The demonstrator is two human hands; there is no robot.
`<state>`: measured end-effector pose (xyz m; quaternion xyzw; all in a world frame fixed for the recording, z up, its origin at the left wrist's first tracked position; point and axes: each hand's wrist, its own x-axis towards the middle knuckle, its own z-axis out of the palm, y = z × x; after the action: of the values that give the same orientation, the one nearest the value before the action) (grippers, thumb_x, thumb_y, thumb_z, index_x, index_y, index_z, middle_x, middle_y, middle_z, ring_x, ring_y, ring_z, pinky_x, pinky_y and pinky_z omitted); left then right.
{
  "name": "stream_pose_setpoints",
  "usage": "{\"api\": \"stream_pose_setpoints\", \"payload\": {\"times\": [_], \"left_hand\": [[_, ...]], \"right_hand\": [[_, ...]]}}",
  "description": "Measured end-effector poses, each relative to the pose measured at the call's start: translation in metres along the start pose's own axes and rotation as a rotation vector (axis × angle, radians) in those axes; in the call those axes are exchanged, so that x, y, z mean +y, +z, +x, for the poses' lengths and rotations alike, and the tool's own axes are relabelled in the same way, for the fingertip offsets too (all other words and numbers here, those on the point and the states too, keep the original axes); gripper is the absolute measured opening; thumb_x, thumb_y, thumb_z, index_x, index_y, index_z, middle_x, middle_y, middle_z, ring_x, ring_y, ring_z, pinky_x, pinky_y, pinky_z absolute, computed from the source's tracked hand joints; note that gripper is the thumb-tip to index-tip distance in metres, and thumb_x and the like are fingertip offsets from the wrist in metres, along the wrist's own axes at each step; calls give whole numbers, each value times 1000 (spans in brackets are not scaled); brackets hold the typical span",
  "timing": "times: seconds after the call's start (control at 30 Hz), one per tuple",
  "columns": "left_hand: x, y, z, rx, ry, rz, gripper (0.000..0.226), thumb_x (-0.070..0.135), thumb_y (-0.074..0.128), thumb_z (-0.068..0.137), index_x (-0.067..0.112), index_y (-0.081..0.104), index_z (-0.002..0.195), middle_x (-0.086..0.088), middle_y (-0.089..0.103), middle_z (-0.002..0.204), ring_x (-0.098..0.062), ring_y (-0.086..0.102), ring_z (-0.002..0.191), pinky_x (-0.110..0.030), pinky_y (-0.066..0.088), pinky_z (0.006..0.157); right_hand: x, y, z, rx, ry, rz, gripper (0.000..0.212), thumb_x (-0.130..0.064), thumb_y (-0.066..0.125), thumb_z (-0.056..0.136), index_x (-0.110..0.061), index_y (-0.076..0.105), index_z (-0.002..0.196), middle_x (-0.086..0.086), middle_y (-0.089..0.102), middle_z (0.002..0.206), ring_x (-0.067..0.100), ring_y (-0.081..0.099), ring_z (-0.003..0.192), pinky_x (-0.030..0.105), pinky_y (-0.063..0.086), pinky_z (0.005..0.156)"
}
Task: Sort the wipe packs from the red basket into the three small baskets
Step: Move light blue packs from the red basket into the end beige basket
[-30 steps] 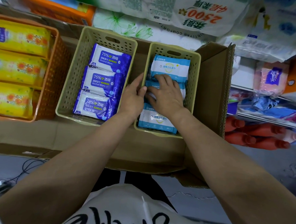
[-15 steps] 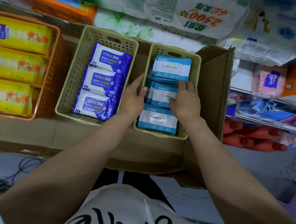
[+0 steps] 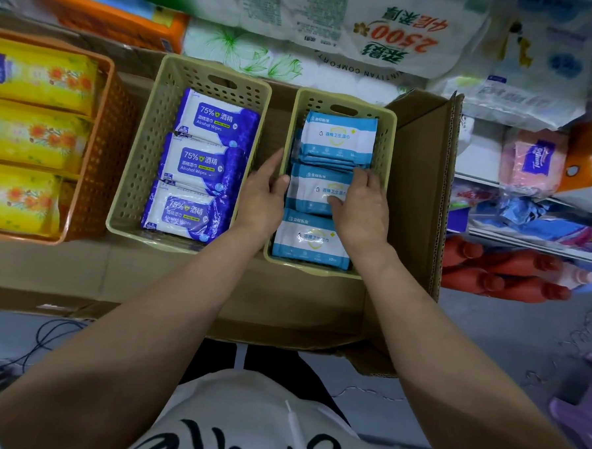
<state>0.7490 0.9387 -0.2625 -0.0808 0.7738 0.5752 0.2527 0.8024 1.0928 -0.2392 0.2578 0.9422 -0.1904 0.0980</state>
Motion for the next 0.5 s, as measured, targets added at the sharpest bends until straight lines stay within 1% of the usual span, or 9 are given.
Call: {"api": "stream_pose_setpoints", "payload": {"times": [0.07,0.13,0.2,0.37,0.43,0.5], "left_hand": [[0,0,0,-11,-1,-12,47,22,47,103,44,41,144,3,53,139,-14,51,126,-37,55,93],[-1,1,1,-14,-1,-21,48,22,47,103,44,41,144,2,54,138,-14,53,125,-34,55,90],[-1,1,1,-12,-5,-25,47,22,48,103,44,41,144,1,55,137,-14,53,124,-35,55,92],[0,1,1,-13,-10,-26,47,23,48,102,45,41,143,0,55,136,-15,54,123,-39,56,92],[0,1,1,-16,-11,-29,47,22,48,102,45,41,143,1,55,137,-14,54,123,-41,56,93],[-1,1,0,-10,1,-25,47,22,48,102,43,41,144,1,56,135,-13,55,121,-41,55,94]], "right_hand": [[-4,4,0,1,21,-47,58,-27,65,93,-8,39,141,15,44,143,31,42,130,38,37,108],[-9,5,5,-10,28,-70,60,-29,65,93,-12,37,143,14,43,143,32,40,131,39,36,108],[-11,5,10,-24,46,-50,61,-32,67,91,-14,38,142,13,43,142,31,40,130,39,37,107],[-6,6,13,-4,60,-42,64,-36,71,88,-13,41,139,12,43,141,31,42,129,40,38,107],[-6,6,14,-6,32,-56,62,-36,70,88,-14,42,140,12,43,141,31,42,130,40,38,107],[-7,5,14,9,-46,-103,61,-37,68,89,-18,43,142,12,42,143,30,39,132,40,38,107]]}}
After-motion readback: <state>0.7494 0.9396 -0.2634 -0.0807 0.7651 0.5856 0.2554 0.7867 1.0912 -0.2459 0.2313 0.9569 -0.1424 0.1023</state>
